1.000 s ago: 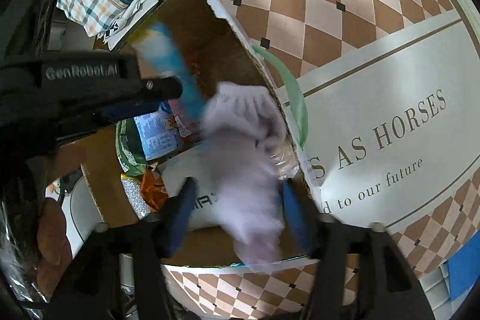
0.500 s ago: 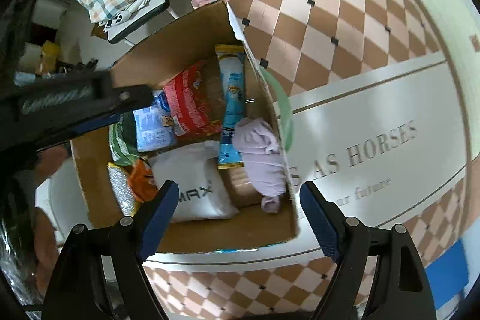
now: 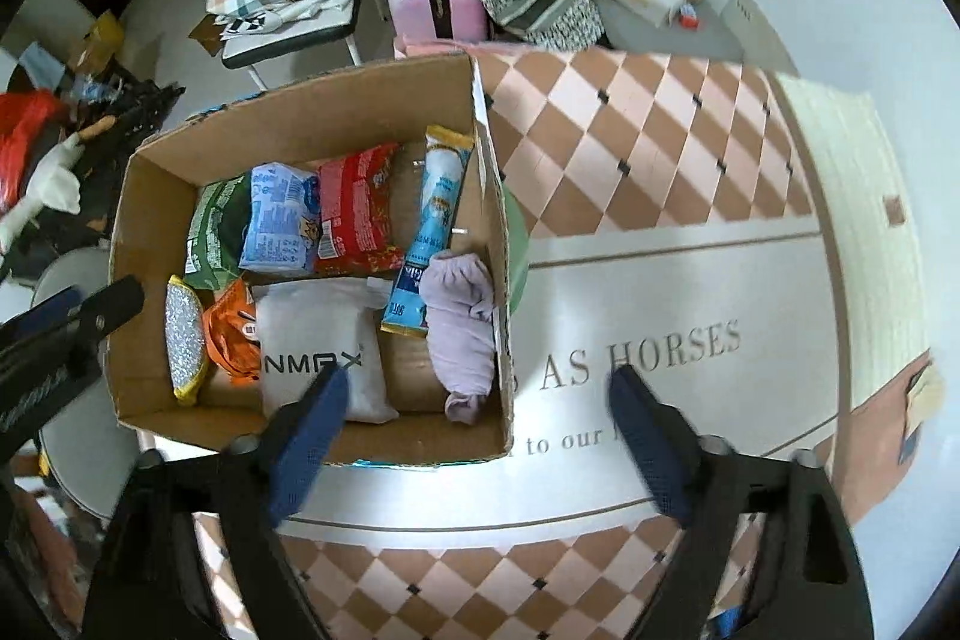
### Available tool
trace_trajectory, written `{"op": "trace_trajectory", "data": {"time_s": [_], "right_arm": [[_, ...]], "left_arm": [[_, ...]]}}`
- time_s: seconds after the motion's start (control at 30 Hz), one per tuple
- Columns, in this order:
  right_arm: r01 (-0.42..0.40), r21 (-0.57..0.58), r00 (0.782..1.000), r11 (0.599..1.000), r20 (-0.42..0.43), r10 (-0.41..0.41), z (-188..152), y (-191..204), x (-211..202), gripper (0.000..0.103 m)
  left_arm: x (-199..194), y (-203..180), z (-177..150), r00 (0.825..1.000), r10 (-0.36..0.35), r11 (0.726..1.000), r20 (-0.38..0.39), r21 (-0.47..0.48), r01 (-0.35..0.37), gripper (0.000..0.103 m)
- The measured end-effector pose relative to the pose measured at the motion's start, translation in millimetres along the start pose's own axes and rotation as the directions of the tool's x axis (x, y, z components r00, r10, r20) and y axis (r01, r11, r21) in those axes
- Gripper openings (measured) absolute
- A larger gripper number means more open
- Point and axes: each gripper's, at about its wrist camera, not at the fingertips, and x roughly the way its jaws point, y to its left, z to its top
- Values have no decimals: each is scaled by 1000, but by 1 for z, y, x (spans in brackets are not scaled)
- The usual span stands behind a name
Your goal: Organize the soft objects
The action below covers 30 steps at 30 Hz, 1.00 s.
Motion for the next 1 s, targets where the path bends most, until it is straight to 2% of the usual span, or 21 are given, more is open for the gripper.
{"op": "trace_trajectory", "data": {"time_s": [0.03, 0.3, 0.4, 0.57, 0.77, 1.0], "right_arm": [[12, -17, 1000, 1000, 16, -11, -1, 2, -5, 101], [38, -70, 997, 997, 75, -33, -8, 7, -30, 103], [27, -86, 995, 996, 102, -18, -16, 6, -48, 103], [26, -97, 981, 995, 193, -7, -40, -3, -100, 103], [12, -102, 961, 995, 277, 17, -73, -18, -164, 103], [20, -112, 927, 993, 374, 24, -108, -31, -230, 103]], "left_arm": [[-2, 2, -4, 1000, 3, 1000, 6, -9, -3, 96], [-36, 9, -28, 997, 13, 998, 71, -65, -8, 98], [-57, 7, -36, 994, 21, 998, 104, -68, -14, 98], [-101, 0, -53, 986, 38, 998, 162, -58, -29, 98], [-165, -8, -84, 967, 39, 998, 251, -57, -25, 98], [-211, -12, -115, 951, 42, 998, 305, -61, -25, 98]]}}
